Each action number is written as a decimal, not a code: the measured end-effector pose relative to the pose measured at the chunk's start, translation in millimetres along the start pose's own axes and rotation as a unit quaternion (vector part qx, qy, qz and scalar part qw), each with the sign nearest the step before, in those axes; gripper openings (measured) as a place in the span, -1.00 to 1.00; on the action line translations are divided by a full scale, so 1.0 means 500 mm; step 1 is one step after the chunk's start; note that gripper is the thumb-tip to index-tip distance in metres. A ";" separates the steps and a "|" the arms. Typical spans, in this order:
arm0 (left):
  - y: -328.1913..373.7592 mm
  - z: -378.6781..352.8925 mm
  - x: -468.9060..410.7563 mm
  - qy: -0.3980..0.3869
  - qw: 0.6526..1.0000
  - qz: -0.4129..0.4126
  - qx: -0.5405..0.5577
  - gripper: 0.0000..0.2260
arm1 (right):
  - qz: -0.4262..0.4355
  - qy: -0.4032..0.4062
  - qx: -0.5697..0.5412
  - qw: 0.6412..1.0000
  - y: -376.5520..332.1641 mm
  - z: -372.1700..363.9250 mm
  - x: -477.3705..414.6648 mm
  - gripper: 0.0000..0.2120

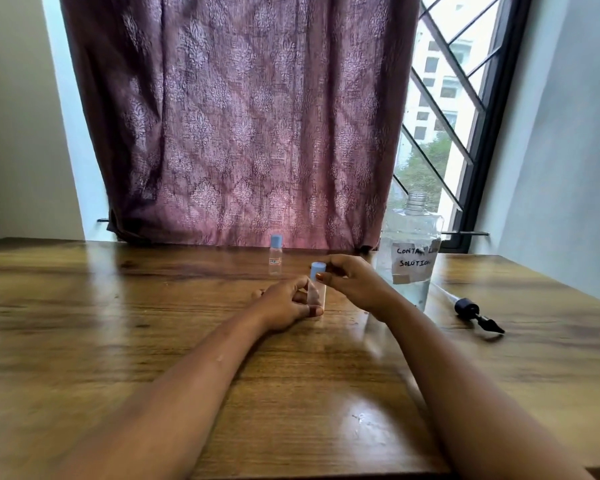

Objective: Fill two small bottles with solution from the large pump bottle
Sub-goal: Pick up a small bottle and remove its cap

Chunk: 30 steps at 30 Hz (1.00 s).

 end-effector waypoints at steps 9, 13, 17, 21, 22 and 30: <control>-0.003 -0.003 -0.004 0.002 1.000 0.007 -0.013 -0.56 | 0.025 0.080 0.070 0.994 -0.015 -0.002 -0.006 -0.59; -0.003 -0.004 -0.007 -0.007 1.000 0.007 -0.011 -0.53 | 0.008 0.100 0.065 0.993 -0.007 -0.003 -0.017 -0.68; -0.007 -0.004 -0.012 -0.004 0.999 0.008 -0.031 -0.65 | -0.021 0.028 -0.075 0.997 0.005 0.016 -0.012 -0.56; -0.010 -0.005 -0.012 0.000 1.000 0.005 -0.031 -0.64 | -0.017 0.014 -0.113 0.993 0.005 0.023 -0.009 -0.63; -0.009 -0.004 -0.011 0.001 1.000 0.006 -0.029 -0.60 | -0.018 0.020 -0.109 0.994 0.003 0.021 -0.010 -0.67; -0.003 -0.002 -0.008 0.004 1.000 0.006 -0.027 -0.54 | 0.018 0.062 0.093 0.994 -0.020 -0.006 -0.010 -0.78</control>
Point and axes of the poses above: each hand's wrist, its own x-axis away from the middle knuckle, its own z-axis out of the back of the hand, y = z × x, the point moved 4 cm from there along -x, towards the middle knuckle, and after that the axes turned 4 degrees about -x, right-handed, at the moved point
